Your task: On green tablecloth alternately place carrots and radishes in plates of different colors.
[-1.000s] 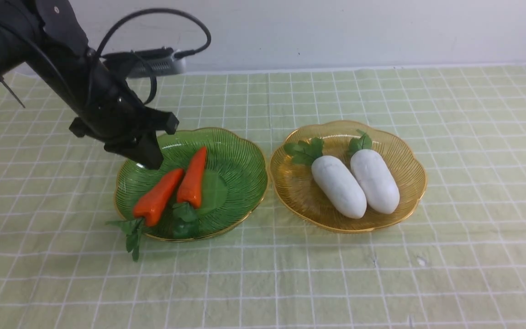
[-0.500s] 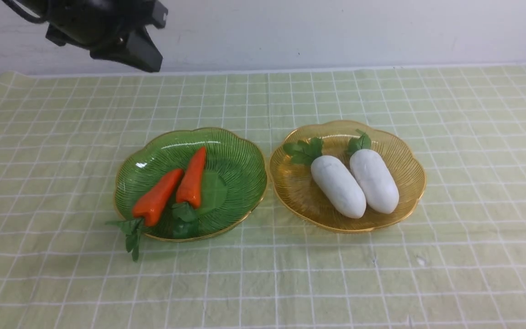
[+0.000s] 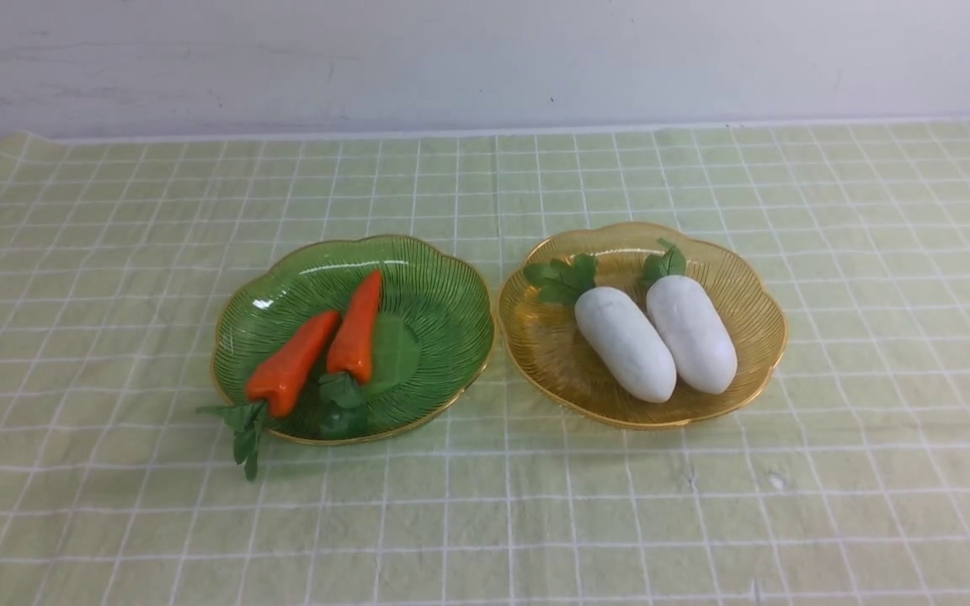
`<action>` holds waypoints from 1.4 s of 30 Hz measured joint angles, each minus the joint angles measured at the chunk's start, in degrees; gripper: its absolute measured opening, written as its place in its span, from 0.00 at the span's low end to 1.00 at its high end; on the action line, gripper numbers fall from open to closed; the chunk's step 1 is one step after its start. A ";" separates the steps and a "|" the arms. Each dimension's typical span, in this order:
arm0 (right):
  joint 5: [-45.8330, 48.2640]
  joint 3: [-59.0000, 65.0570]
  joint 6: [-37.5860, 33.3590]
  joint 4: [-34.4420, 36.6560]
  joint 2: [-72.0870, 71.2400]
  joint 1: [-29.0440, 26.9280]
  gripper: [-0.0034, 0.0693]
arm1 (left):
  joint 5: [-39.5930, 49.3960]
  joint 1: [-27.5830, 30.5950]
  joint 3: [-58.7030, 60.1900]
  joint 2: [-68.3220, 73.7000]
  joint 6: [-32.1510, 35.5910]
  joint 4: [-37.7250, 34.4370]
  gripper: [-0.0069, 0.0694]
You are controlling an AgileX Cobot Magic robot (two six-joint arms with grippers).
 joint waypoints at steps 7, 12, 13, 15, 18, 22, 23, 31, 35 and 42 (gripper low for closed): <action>-0.10 0.00 0.06 -0.07 0.00 0.00 0.11 | 0.18 0.00 13.12 -11.69 -1.91 0.88 0.08; -0.10 0.00 2.90 -0.07 0.00 0.00 0.11 | 0.66 0.00 19.93 -22.64 -1.85 3.65 0.08; -0.10 0.00 4.00 -0.07 0.00 0.00 0.11 | 0.75 0.00 21.29 -24.65 -1.85 4.35 0.08; -0.10 0.00 7.40 -0.07 0.00 0.00 0.11 | 0.90 0.00 24.62 -28.98 -1.85 5.98 0.08; -0.10 0.00 11.42 -0.07 0.00 0.00 0.11 | 0.91 0.00 29.69 -34.43 -1.85 7.45 0.08; -0.16 0.00 18.89 -0.07 0.00 0.00 0.11 | -0.81 0.00 42.06 -44.65 -1.91 6.65 0.08; -0.16 0.00 19.64 -0.07 0.00 0.00 0.11 | -3.09 0.00 44.38 -46.13 -1.97 6.22 0.08; -0.16 0.00 20.85 -0.07 0.00 0.00 0.11 | -46.27 0.00 64.08 -52.05 -2.26 4.90 0.08; -0.16 0.00 20.85 -0.07 0.00 0.00 0.11 | -64.33 0.00 71.06 -52.05 -2.26 4.75 0.08; -0.16 0.00 20.85 -0.07 0.00 0.00 0.11 | -75.39 0.00 77.50 -52.05 -2.26 4.38 0.08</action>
